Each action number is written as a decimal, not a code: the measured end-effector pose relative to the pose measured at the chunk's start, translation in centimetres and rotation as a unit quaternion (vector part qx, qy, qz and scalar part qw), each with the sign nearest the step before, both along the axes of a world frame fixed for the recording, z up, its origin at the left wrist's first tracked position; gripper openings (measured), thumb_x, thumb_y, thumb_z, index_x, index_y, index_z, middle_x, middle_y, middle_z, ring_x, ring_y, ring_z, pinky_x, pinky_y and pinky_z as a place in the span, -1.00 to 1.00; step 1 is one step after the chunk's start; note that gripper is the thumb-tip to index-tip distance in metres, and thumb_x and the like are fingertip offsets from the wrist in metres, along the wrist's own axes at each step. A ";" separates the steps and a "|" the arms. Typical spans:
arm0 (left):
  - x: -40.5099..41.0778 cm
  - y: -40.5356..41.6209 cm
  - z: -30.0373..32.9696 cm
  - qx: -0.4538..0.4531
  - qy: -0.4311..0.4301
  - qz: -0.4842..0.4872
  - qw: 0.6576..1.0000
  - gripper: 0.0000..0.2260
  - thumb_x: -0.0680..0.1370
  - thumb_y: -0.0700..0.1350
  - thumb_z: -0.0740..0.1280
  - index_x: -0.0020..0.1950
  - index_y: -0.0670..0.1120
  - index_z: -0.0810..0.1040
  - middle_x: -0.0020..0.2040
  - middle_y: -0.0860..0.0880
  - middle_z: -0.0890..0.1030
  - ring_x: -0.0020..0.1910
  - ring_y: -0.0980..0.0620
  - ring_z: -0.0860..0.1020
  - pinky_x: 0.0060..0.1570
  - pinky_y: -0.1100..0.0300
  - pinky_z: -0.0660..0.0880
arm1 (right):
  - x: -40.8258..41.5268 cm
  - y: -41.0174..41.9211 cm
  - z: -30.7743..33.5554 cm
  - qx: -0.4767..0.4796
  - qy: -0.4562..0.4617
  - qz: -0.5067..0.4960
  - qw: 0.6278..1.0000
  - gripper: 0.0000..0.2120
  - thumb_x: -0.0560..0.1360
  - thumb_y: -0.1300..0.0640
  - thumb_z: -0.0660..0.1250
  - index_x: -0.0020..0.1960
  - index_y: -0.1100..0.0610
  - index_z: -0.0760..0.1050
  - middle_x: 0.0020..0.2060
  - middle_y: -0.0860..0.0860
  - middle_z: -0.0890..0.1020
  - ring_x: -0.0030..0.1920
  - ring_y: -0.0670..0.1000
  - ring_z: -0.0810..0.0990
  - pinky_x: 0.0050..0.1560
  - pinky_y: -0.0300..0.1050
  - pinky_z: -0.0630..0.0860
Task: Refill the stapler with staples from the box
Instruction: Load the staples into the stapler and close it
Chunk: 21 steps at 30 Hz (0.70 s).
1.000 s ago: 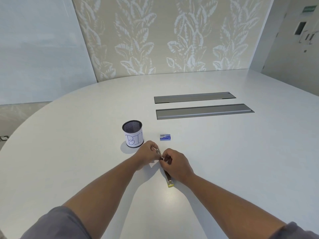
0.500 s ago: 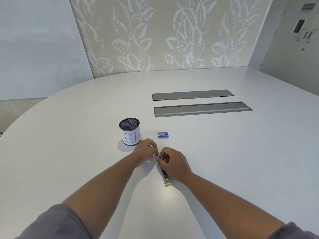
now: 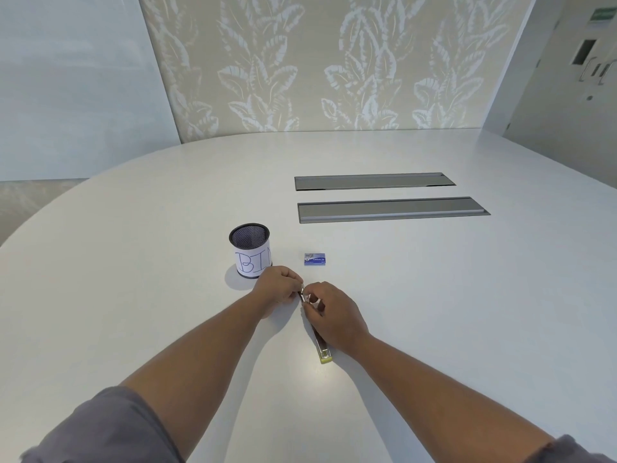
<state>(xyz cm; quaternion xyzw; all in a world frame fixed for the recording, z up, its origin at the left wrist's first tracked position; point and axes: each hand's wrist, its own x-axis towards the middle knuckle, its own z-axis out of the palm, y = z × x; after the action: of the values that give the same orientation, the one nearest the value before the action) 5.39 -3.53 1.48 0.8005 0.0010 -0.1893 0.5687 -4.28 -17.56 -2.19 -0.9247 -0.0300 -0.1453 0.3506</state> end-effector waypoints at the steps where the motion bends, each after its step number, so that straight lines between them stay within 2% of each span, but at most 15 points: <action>1: 0.0 0.0 0.0 -0.002 0.001 -0.001 1.000 -0.90 0.49 -0.40 0.37 -0.04 -0.35 0.65 -0.31 -0.18 0.58 -0.36 -0.05 0.49 -0.30 0.18 0.49 | 0.1 0.0 0.0 -0.003 0.003 -0.001 1.000 -0.81 0.55 -0.05 0.26 0.15 -0.14 0.52 -0.06 -0.16 0.59 -0.12 -0.09 0.55 -0.06 -0.05 0.55; 4: 0.0 0.0 0.0 -0.012 0.006 -0.001 1.000 -0.90 0.47 -0.41 0.38 -0.05 -0.35 0.65 -0.34 -0.17 0.56 -0.37 -0.05 0.47 -0.29 0.16 0.48 | 0.5 0.1 0.0 -0.015 0.014 -0.007 1.000 -0.78 0.54 -0.04 0.25 0.11 -0.09 0.61 -0.08 -0.12 0.58 -0.08 -0.08 0.55 -0.04 -0.06 0.54; 7: 0.0 0.1 -0.1 -0.013 0.009 0.002 1.000 -0.90 0.47 -0.41 0.38 -0.05 -0.34 0.67 -0.35 -0.15 0.57 -0.38 -0.02 0.49 -0.33 0.21 0.51 | 0.8 0.2 -0.1 -0.014 0.018 -0.005 1.000 -0.77 0.52 -0.04 0.23 0.06 -0.08 0.63 -0.14 -0.12 0.53 -0.14 -0.10 0.52 -0.12 -0.08 0.51; 11: 0.1 0.3 -0.5 -0.017 0.000 -0.004 1.000 -0.91 0.49 -0.38 0.37 -0.09 -0.28 0.68 -0.36 -0.11 0.59 -0.41 0.05 0.53 -0.42 0.31 0.50 | 0.8 0.2 -0.4 -0.009 0.016 -0.009 1.000 -0.73 0.55 -0.10 0.24 0.15 -0.13 0.63 -0.13 -0.10 0.51 -0.17 -0.10 0.52 -0.14 -0.11 0.51; 16: 0.0 0.7 -0.9 -0.015 -0.016 -0.019 1.000 -0.87 0.52 -0.34 0.34 -0.07 -0.23 0.69 -0.34 -0.10 0.59 -0.43 0.06 0.50 -0.37 0.26 0.49 | 0.7 0.4 0.2 -0.017 0.030 -0.021 0.999 -0.55 0.50 -0.20 0.26 0.37 -0.16 0.42 -0.12 -0.19 0.48 -0.10 -0.10 0.51 -0.07 -0.12 0.48; 19: -0.4 1.0 -0.9 -0.004 -0.031 -0.038 0.999 -0.92 0.51 -0.25 0.41 -0.03 -0.16 0.68 -0.31 -0.05 0.61 -0.41 0.05 0.50 -0.37 0.23 0.45 | 0.5 0.3 0.5 0.004 0.043 -0.033 0.999 -0.44 0.43 -0.23 0.30 0.40 -0.16 0.32 -0.29 -0.16 0.49 -0.24 -0.12 0.50 -0.15 -0.14 0.49; 21: -0.8 1.1 -1.1 0.016 -0.055 -0.056 0.997 -0.86 0.48 -0.19 0.48 0.02 -0.12 0.67 -0.25 -0.03 0.61 -0.33 0.03 0.51 -0.42 0.25 0.45 | 0.3 0.4 0.7 0.003 0.052 -0.030 0.998 -0.39 0.40 -0.23 0.30 0.41 -0.19 0.28 -0.40 -0.12 0.48 -0.32 -0.12 0.50 -0.21 -0.12 0.53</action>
<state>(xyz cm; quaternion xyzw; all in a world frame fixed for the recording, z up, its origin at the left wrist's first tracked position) 4.62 -2.43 0.43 0.8174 -0.0714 -0.1766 0.5436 -3.98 -17.14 -1.45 -0.9304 0.0162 -0.1071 0.3503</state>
